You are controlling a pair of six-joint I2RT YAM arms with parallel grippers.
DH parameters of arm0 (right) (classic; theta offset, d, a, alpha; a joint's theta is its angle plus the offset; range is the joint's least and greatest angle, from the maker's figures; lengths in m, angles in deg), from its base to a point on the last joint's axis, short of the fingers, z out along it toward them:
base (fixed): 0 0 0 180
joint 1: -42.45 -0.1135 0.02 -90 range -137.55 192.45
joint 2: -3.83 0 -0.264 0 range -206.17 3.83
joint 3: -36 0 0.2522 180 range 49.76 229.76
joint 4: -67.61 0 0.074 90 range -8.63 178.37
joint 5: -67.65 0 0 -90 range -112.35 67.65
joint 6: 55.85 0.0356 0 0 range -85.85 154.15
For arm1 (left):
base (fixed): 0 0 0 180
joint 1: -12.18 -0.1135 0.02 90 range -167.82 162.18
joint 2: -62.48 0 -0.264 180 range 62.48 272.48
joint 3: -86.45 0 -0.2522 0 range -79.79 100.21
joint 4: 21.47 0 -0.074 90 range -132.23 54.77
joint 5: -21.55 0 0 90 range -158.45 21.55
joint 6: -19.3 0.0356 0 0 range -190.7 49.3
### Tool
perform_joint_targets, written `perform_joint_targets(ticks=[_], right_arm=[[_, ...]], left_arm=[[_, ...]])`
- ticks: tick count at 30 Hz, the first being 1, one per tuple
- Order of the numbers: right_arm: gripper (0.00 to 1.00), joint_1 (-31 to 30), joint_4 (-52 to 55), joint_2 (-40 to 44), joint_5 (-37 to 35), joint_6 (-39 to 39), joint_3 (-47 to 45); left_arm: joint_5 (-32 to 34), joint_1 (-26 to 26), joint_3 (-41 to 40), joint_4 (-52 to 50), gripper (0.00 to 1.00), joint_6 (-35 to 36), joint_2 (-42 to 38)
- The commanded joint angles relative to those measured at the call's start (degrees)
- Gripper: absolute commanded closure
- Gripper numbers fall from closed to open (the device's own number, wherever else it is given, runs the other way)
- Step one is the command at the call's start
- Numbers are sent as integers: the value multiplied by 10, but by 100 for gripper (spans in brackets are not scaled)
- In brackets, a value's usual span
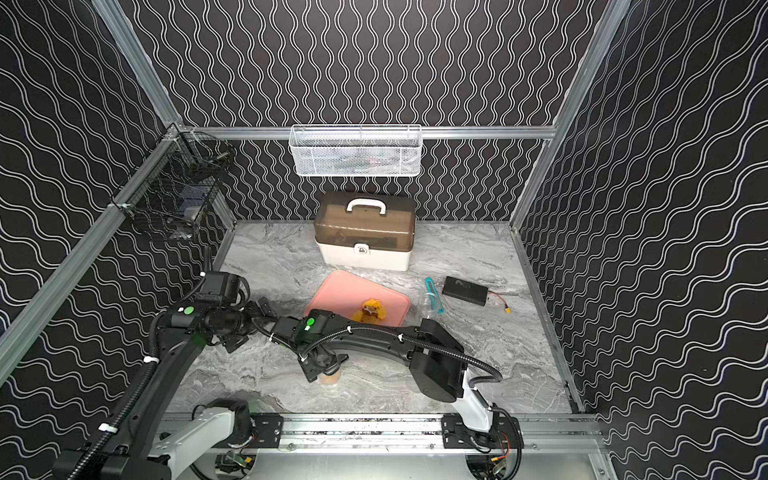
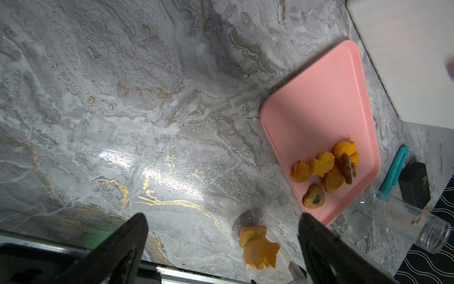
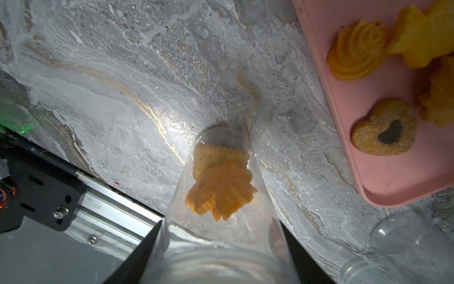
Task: Pour the cookies out of the jar
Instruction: Pick up the jar from the center of the board.
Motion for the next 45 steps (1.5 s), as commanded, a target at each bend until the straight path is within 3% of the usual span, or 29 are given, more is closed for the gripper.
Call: perform_joint_targets(ticks=[1,9,25,37,45], right_arm=[[34,0,16,7,-2,8,-1],[34,3,11,30,-1,11,-13],[34,84,-28,194,41,18,-113],[34,199,-69,344,115,17,-199],[33,301,-123,436,199,28,-272]], left_arm=[[-9,-1,4,6,1,10,0],[-25,-2,3,12,1,14,1],[-113,-4,15,42,1,41,18],[-284,-4,-3,141,1,61,23],[-411,13,-32,259,1,13,18]])
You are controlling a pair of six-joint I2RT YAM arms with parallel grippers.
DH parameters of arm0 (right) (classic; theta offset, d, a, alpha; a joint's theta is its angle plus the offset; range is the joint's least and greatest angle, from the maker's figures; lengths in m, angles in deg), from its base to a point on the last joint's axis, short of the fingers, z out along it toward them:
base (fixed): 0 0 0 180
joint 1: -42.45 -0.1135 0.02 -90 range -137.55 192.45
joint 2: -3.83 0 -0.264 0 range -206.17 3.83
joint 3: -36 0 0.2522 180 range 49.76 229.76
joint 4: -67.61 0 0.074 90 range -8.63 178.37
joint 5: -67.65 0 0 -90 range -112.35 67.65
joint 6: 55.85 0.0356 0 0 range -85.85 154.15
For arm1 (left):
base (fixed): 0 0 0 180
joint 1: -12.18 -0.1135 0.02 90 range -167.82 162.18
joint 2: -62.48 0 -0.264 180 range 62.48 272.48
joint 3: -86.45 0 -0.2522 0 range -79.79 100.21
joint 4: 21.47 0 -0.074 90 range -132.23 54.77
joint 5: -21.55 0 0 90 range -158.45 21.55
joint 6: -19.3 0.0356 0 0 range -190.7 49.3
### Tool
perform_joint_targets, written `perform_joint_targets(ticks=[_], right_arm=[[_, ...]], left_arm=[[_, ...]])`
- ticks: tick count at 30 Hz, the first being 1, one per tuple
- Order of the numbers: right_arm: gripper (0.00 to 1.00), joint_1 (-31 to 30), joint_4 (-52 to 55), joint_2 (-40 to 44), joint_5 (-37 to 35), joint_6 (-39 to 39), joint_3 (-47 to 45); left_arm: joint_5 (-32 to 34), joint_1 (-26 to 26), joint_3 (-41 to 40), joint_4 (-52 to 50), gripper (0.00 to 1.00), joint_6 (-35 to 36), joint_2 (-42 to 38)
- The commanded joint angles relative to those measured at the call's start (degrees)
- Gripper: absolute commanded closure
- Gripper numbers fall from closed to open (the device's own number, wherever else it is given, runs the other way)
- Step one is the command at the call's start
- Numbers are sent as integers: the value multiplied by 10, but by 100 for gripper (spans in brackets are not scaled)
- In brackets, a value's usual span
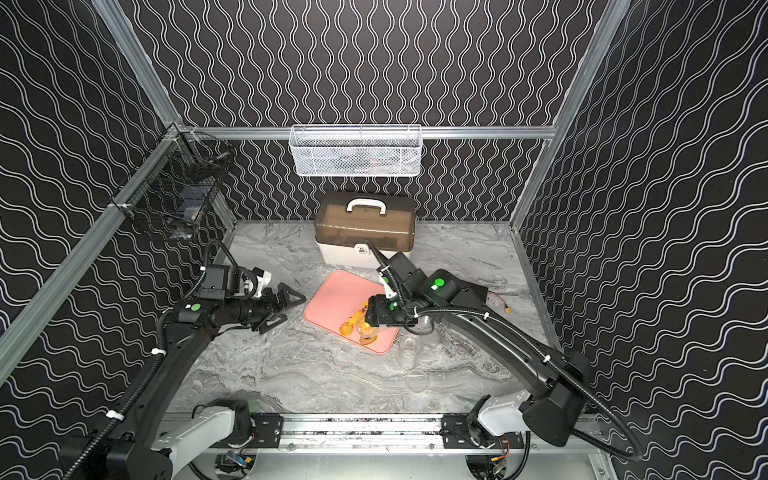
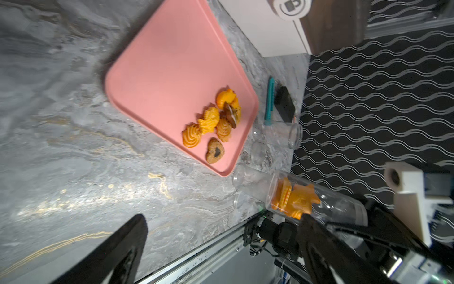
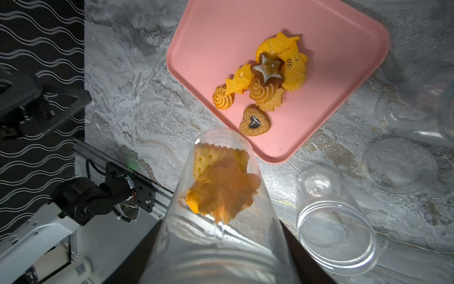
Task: Pour the cookies out of the jar
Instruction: Pick up the jar from the center of the board.
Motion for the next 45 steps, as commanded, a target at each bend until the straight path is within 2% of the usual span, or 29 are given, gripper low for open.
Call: perform_joint_targets(ticks=[1,6,11,17,20,29,38,41,45], right_arm=[[33,34,-45,28,59,13,-22],[33,96,-88,69,122,31,-64],[33,150,-184,117,202,78,-124],[33,174,-330,161,267,154,-202],[33,174,-379,168,289,175,-217],[33,174,-504,183,342,232,-253],[33,173,-552,183,365,258,-266],[33,173,-566,183,368,268,-273],[33,172,-578,183,369,275,-277]], left_arm=[[-86,13,-11,93,1,-35,-6],[-153,39,-47,226,1,-115,-18],[-199,57,-101,426,1,-247,-26],[-217,68,-156,666,1,-402,-18],[-219,78,-170,752,1,-454,-5],[-209,127,-173,796,1,-471,11],[-185,172,-180,992,1,-586,63],[-185,180,-176,976,1,-575,68],[-189,195,-163,888,1,-519,60]])
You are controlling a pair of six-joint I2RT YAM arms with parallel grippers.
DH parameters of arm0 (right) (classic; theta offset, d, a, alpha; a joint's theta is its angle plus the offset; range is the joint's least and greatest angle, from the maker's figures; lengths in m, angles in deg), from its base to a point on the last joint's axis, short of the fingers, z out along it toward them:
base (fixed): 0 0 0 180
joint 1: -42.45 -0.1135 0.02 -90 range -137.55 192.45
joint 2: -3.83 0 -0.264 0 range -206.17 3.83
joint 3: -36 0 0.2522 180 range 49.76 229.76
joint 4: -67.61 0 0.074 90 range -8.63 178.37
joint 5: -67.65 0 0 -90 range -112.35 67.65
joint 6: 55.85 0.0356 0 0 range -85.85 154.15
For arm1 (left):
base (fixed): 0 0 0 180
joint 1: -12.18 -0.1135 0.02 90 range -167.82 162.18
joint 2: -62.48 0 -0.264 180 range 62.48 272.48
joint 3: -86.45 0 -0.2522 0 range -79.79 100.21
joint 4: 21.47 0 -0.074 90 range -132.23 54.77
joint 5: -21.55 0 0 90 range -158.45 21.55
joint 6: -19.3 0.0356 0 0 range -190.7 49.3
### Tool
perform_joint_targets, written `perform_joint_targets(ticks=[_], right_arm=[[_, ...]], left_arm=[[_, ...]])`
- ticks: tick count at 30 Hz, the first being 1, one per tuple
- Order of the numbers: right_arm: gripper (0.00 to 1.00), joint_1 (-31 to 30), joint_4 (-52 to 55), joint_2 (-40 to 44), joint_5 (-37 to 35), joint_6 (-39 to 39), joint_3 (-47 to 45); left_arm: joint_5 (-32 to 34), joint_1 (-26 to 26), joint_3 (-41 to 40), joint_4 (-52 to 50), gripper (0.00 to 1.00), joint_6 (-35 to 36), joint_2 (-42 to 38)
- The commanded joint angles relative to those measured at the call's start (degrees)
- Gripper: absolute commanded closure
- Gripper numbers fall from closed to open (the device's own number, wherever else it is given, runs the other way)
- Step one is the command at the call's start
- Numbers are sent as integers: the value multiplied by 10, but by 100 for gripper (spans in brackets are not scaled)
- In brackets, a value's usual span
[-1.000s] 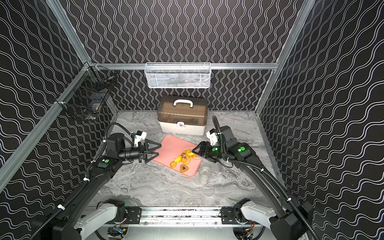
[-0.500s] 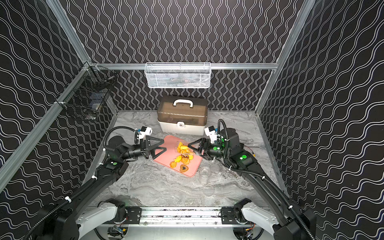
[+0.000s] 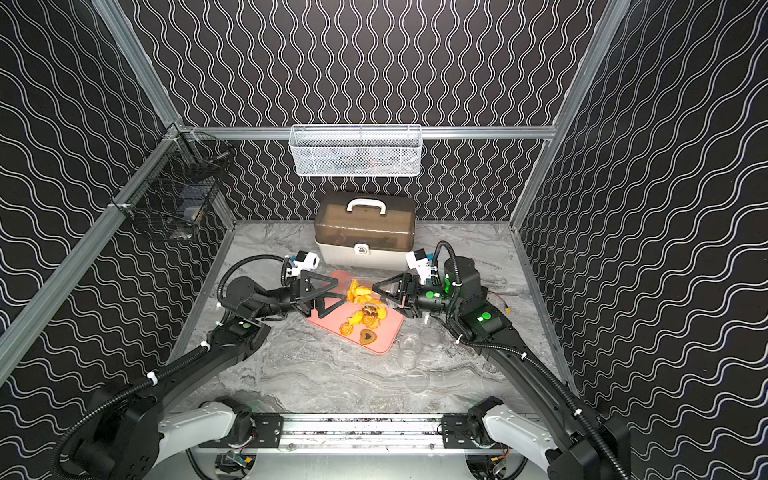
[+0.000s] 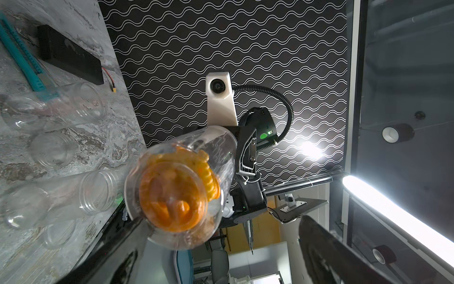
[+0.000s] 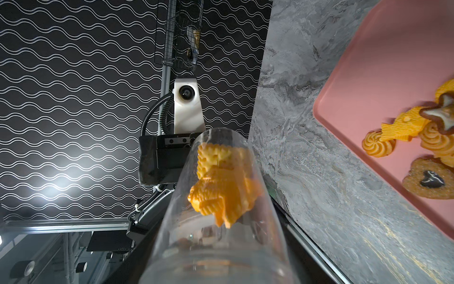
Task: Pour the cookies out of the jar
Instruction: Pick up the jar from the center of the board.
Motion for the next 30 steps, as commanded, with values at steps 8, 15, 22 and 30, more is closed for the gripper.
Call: perform_joint_targets(ticks=[8,15,22,30], right_arm=[[33,-9,-68,-5,12,21,2],[33,-11,-10,9,-4,-13,14],[33,-25,-90,-3,9,34,-17],[34,-41,-90,-16,2,26,-13]], left_arm=[[2,31,34,-130,1,95,-5],[25,31,87,-370,1,248,-32],[16,35,55,-156,1,100,-4],[14,39,48,-103,1,62,-2]])
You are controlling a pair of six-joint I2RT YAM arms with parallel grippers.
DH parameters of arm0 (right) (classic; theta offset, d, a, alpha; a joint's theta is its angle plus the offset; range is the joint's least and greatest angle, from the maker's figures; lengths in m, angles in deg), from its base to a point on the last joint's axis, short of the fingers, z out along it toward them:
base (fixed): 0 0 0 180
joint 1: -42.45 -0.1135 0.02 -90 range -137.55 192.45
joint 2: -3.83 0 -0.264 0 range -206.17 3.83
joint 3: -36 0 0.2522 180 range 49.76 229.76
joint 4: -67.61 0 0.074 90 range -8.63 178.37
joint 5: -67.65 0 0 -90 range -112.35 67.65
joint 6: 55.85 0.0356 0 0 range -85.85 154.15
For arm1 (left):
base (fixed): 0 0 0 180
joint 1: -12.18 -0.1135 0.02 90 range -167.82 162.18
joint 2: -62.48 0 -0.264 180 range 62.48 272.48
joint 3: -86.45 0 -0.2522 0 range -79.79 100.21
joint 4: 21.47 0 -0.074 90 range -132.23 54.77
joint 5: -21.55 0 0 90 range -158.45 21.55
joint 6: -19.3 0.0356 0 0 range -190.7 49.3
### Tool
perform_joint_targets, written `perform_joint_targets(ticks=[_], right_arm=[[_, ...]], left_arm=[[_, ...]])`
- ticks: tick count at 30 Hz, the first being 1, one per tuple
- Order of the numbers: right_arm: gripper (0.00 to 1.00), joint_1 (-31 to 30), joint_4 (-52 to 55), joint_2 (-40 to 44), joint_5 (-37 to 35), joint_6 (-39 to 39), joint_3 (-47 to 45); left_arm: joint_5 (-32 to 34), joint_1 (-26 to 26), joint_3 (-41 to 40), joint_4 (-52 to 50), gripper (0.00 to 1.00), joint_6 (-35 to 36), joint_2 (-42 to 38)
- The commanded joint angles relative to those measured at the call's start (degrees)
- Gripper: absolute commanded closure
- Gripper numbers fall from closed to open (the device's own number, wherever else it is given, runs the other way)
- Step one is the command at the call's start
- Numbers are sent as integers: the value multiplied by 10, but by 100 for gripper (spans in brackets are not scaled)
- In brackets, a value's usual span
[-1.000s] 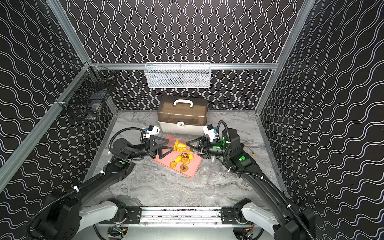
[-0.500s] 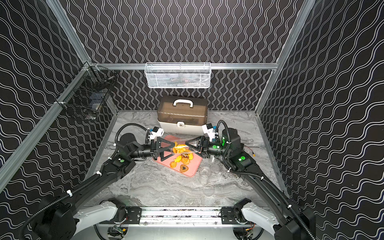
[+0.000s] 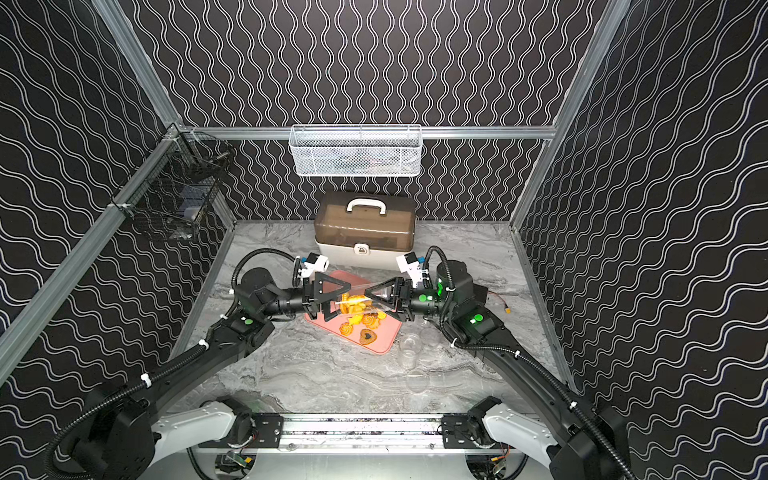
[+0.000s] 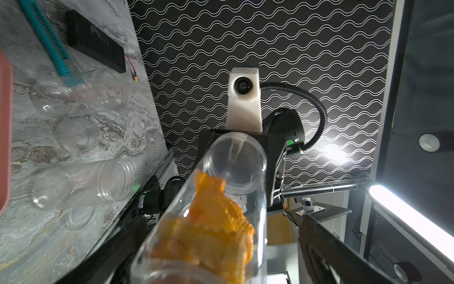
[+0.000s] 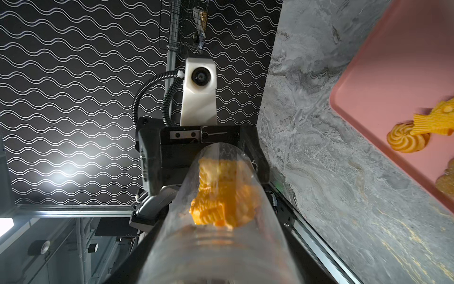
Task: Pour the cookies out of the jar
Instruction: Pick up the jar from the center of the board.
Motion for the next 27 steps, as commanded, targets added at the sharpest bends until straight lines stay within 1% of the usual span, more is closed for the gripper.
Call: perform_joint_targets(ticks=[1,7,19,26,27], right_arm=[[34,-3,-37,-3,-1,6,3],[33,-3,-37,-2,-13,5,1],[34,-3,-59,-7,-24,19,-4],[33,-4,-57,-7,-25,19,-6],[33,-3,-55,-5,-27,18,-7]], left_arm=[[-11,2,3,58,1,-31,-3],[-13,2,-2,87,1,-55,0],[-24,11,-8,81,2,-52,-2],[-22,13,-11,92,8,-57,2],[-22,13,-13,96,11,-60,3]])
